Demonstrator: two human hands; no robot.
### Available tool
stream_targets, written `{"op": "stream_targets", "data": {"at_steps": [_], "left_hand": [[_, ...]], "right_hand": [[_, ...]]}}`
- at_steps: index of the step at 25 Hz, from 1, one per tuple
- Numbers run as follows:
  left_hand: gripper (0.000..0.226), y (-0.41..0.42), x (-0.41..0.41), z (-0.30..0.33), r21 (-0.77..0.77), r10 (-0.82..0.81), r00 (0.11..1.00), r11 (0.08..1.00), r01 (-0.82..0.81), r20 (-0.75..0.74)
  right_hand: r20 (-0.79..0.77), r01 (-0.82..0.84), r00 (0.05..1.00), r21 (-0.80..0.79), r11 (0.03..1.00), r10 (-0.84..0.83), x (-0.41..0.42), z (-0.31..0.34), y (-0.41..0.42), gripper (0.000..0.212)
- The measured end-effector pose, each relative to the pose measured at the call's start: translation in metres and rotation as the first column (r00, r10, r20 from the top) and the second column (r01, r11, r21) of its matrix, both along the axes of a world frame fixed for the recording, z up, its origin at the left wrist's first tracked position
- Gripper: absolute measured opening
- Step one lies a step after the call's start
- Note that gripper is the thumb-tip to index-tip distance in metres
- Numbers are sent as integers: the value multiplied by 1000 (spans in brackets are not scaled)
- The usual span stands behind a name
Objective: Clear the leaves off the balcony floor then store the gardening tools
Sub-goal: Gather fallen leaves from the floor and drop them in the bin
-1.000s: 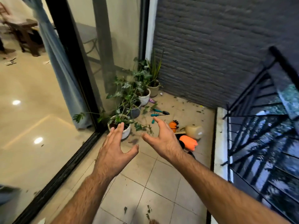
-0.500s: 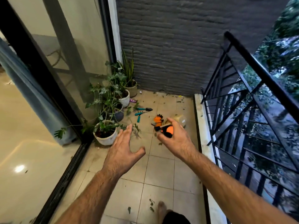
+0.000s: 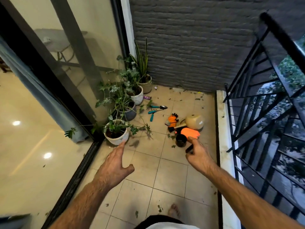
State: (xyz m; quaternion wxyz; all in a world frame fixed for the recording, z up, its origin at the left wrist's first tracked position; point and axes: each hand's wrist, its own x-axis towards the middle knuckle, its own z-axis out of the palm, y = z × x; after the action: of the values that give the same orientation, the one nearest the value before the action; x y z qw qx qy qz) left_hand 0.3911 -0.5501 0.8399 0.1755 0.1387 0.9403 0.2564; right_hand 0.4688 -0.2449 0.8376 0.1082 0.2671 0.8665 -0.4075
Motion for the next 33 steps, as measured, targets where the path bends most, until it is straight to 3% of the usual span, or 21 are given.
{"op": "stream_targets", "data": {"at_steps": [3,9,14,20,27,33], "left_hand": [[98,26,-16,-9,-32,-17,999,999,18,29],[97,47,-46,-30,-98,-149,982,982,160,115],[98,64,-97,-44,-77,-290,949,951,301,121],[97,72,-164,-52,-20,-565,816,820,571,124],[97,86,-216,-68,-34,-735,647,655,755,200],[98,154,-226,-91,-69,-765,599,602,796,235]], "right_hand": [[48,26,999,-7,1000,-26,-2,-12,38,84],[90,277,958,-39,960,-273,12,-25,75,84],[119,448,889,-34,893,-442,27,-29,62,85],[134,649,750,46,760,-648,24,-27,1,81],[231,720,668,37,693,-707,5,-34,-60,80],[242,714,673,37,699,-699,-10,-70,-14,69]]}}
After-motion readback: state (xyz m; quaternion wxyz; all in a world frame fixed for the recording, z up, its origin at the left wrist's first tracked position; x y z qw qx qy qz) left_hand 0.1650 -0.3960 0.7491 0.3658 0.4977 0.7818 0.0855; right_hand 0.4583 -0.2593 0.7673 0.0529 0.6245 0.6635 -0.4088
